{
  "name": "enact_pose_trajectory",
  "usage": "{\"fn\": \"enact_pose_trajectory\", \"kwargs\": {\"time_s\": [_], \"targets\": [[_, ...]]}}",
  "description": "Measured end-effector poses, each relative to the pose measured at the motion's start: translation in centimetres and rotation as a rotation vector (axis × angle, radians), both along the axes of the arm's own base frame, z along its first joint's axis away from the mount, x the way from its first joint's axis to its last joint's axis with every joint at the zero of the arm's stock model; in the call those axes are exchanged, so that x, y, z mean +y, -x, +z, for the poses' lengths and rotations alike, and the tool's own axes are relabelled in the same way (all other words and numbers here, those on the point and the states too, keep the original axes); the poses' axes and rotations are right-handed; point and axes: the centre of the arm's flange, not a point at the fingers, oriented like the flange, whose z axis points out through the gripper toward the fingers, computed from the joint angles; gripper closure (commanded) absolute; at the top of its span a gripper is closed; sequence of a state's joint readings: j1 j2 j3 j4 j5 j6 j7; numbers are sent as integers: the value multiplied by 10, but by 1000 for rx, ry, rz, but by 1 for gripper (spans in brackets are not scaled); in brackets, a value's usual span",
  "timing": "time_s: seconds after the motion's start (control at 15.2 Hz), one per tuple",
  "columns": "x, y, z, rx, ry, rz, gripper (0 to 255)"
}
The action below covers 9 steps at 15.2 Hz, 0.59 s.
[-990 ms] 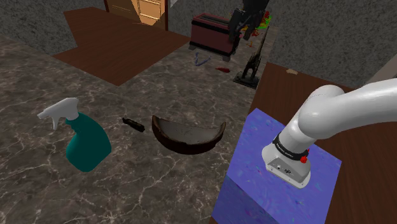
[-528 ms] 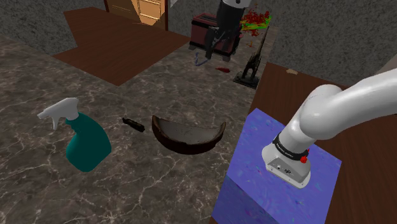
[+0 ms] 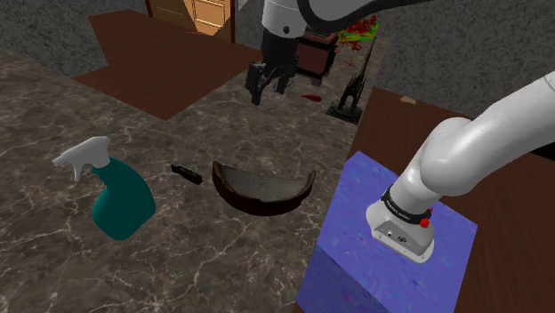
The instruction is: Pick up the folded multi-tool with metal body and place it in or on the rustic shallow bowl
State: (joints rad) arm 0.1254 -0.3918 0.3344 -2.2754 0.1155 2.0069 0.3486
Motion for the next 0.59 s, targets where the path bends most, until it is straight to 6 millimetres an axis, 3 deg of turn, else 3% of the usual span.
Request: {"fn": "enact_pose_trajectory", "kwargs": {"time_s": [0.59], "targets": [[98, -28, -65, 11, 5, 70, 0]]}}
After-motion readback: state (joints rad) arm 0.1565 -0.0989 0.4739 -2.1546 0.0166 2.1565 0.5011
